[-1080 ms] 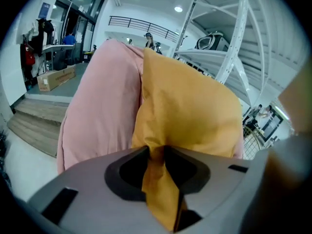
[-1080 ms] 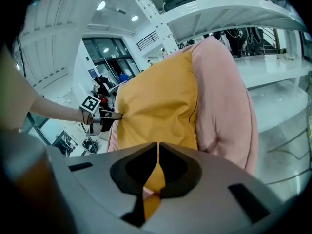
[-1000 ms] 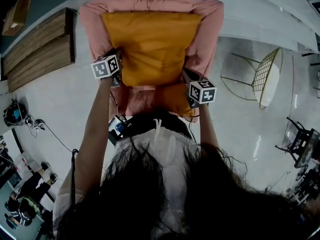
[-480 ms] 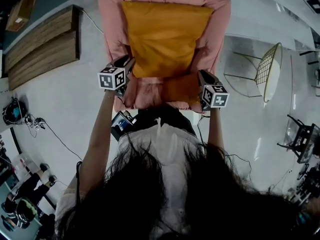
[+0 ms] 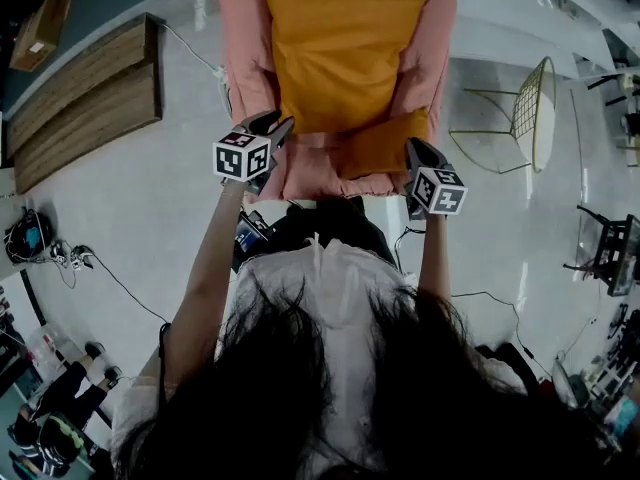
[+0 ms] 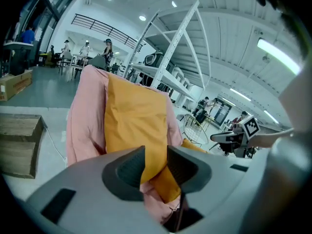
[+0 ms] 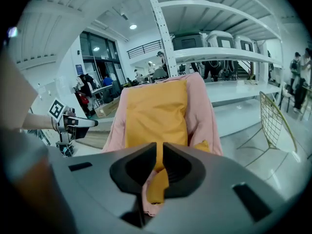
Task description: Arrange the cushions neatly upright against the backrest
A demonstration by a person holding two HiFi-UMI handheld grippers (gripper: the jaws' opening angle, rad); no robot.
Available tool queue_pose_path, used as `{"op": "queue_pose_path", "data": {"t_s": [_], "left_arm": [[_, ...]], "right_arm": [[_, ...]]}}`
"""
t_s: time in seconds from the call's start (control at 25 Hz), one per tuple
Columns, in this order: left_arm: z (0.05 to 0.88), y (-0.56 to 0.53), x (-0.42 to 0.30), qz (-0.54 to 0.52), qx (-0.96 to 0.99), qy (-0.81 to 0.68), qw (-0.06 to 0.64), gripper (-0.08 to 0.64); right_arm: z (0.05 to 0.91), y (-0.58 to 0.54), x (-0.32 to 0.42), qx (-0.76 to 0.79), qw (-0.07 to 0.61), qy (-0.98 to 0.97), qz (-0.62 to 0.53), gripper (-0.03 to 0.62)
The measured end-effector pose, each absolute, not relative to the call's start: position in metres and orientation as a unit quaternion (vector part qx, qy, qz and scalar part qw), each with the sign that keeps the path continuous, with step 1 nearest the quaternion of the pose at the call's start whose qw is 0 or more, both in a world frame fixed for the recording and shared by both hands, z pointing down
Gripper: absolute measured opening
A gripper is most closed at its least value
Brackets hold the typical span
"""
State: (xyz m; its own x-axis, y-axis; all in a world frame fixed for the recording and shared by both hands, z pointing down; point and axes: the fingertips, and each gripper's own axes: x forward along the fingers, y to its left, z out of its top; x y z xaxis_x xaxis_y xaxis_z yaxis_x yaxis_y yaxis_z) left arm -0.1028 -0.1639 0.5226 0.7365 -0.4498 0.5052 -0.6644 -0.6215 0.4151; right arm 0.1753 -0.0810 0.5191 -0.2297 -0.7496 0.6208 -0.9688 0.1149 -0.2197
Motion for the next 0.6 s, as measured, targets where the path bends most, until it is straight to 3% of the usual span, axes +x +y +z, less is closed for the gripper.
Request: {"op": "queue_pose_path", "data": {"t_s": [0.6], "left_arm": [[0.55, -0.08, -0.093, 0.164, 0.89, -0.261, 0.336, 0.132]], "right_arm": [[0.518, 0.012, 0.17, 0.613, 0.212, -0.7, 0.298, 0.034]]}}
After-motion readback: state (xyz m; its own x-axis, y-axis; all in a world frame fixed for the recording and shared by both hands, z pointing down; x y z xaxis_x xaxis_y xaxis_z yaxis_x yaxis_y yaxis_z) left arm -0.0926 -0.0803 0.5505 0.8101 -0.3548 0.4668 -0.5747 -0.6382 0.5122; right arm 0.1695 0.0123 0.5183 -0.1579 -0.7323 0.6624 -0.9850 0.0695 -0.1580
